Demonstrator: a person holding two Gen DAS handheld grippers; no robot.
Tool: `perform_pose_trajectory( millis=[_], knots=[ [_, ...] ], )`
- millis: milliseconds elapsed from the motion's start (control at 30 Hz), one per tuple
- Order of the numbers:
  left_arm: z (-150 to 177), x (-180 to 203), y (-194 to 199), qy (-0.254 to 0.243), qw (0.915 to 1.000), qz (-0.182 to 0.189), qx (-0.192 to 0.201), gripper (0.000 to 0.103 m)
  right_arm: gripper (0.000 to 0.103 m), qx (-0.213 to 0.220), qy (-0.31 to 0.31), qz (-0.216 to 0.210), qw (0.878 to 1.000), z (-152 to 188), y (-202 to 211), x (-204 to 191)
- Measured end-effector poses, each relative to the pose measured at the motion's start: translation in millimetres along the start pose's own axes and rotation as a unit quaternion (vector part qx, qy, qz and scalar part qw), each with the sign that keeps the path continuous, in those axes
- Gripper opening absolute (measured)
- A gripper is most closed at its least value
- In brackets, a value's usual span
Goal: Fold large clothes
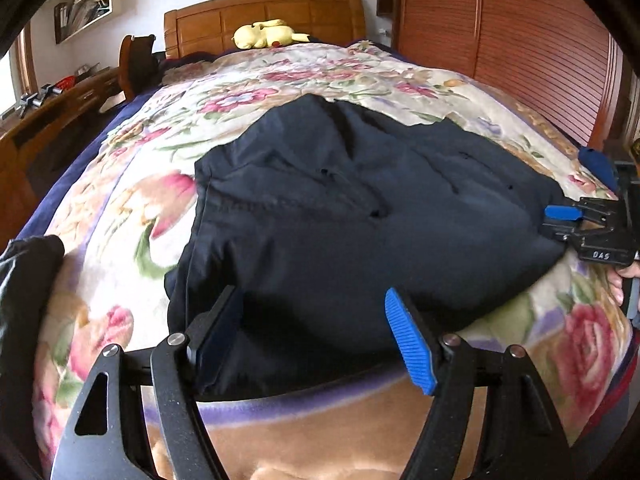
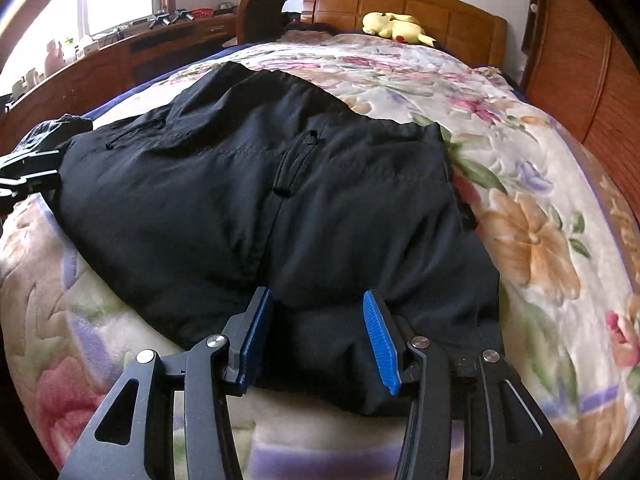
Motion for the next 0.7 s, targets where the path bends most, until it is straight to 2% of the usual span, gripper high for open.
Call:
perform_pose_trajectory(
  millis=[233, 367, 467, 567, 700],
  knots=[
    [13.1, -2.7, -5.2, 0.019, 0.9998, -0.006, 0.001, 0.075, 0.049, 0.007, -0.013, 0.006, 1.000, 1.7, 18.9, 3.3],
    [16.1, -3.8, -8.9, 0.024, 0.9997, -0.006, 0.002, 0.075, 0.049, 0.016, -0.033, 0.021, 0.999, 5.1, 40.2, 19.2],
    [16.6, -1.5, -11.1, 0.019, 0.9997, -0.012, 0.000, 0.075, 0.049, -0.007, -0.039, 0.035, 0.999, 13.3, 37.5, 27.2],
    [17.9, 0.1, -12.1, 0.014, 0.9998, -0.016, 0.000, 0.075, 0.049, -0.036, -0.070, 0.011, 0.997, 22.2, 28.5, 36.2],
    [18.9, 0.3, -13.2, 0.018, 0.9997, -0.014, 0.001, 0.075, 0.049, -0.052, -0.050, 0.015, 0.997, 20.5, 21.5, 29.6]
  ],
)
Point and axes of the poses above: each gripper's, at about its wrist camera, not at the fingertips, and y roughly against the way its jaws point, x to its right, z to its underside, the point moved 1 cm from there along -y, roughly the way its jaws point, and after that the axes turned 11 degrees about x, right-handed, at the moved point
